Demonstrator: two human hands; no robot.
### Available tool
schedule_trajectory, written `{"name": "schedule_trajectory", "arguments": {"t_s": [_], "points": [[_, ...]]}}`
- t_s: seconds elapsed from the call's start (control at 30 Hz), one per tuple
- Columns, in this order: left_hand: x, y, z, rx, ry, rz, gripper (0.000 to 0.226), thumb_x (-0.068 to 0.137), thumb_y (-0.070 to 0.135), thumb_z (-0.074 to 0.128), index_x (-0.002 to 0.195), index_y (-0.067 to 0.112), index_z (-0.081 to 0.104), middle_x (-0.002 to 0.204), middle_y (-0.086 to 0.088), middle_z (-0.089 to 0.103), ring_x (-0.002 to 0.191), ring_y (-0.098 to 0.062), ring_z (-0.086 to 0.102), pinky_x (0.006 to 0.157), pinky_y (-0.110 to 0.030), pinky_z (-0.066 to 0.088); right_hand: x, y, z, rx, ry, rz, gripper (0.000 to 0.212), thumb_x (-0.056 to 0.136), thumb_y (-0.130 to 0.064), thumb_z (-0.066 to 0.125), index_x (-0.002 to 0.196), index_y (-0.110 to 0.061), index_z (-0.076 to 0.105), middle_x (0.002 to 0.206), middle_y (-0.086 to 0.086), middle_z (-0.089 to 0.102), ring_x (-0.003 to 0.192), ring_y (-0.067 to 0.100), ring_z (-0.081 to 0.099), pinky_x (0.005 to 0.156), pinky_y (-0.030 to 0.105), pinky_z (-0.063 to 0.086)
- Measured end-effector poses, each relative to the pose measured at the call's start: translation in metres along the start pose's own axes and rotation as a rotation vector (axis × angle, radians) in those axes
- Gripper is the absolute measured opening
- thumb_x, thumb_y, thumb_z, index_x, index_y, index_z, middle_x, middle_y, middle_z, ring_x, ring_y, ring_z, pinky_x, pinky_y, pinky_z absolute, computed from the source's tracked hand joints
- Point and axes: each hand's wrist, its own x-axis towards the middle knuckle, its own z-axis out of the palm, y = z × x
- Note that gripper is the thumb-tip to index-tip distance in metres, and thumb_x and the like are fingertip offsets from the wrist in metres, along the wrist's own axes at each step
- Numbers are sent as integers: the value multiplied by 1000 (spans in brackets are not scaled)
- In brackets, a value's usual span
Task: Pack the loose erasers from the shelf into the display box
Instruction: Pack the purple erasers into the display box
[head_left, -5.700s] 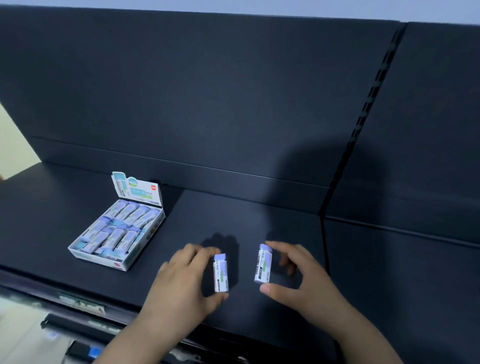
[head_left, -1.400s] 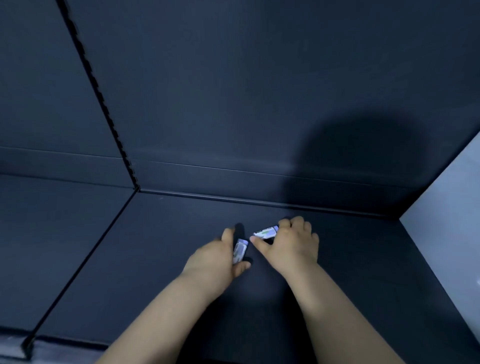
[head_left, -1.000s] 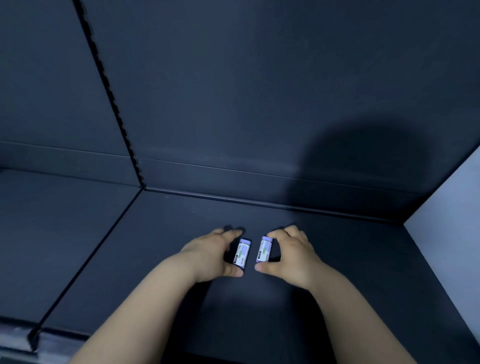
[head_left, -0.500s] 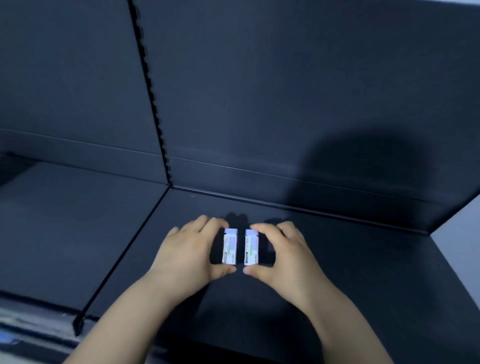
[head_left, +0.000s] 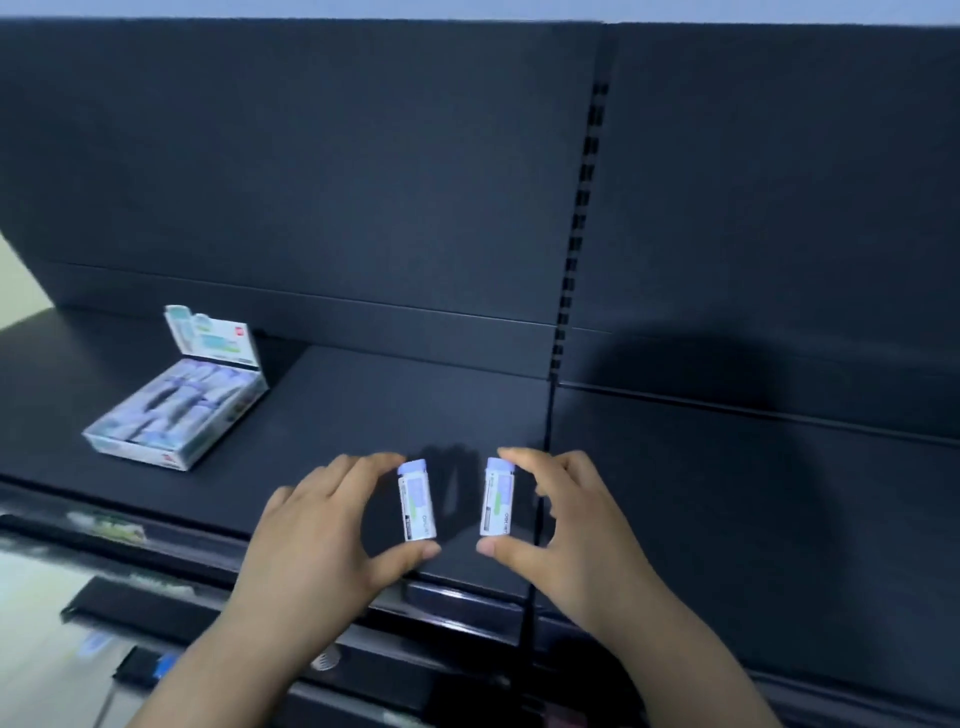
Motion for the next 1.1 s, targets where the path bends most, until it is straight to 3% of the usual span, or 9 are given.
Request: {"name": "schedule_trajectory", "arguments": {"t_s": [0.07,0.27,0.8,0.97,1.1], "points": [[-9,-24,-9,3,4,-8,64,60,74,50,112,37,47,92,21,53,82,-10,61,65,-30,36,2,-18,22,43,22,12,66,72,-46,74,123,-59,33,105,-22,34,97,-5,42,84,13,37],[-26,-68,-23,-12,-33,0,65,63,75,47,112,33,51,90,17,58,82,-11,63,62,-29,38,8,-50,65,66,15,36,67,69,-46,76,116,-63,31,100,-23,35,90,-8,42,84,11,37],[30,-121,-21,124,-38,-37,65,63,76,44,112,34,50,95,18,61,84,-11,64,68,-32,46,111,-64,75,112,-40,-63,63,69,-44,76,110,-65,34,99,-24,36,92,-14,39,78,8,35],[25,-160,-9,171,-130,-122,67,57,79,44,105,35,59,92,17,61,81,-10,64,64,-29,46,138,-76,115,29,-128,-120,69,68,-48,76,125,-55,38,104,-23,37,98,-11,38,82,10,39],[42,-198,-11,184,-98,-132,68,58,77,43,104,32,62,90,15,61,78,-11,64,63,-29,46,159,-88,139,1,-175,-94,71,69,-51,74,129,-52,36,106,-24,35,97,-7,42,87,13,39]]}}
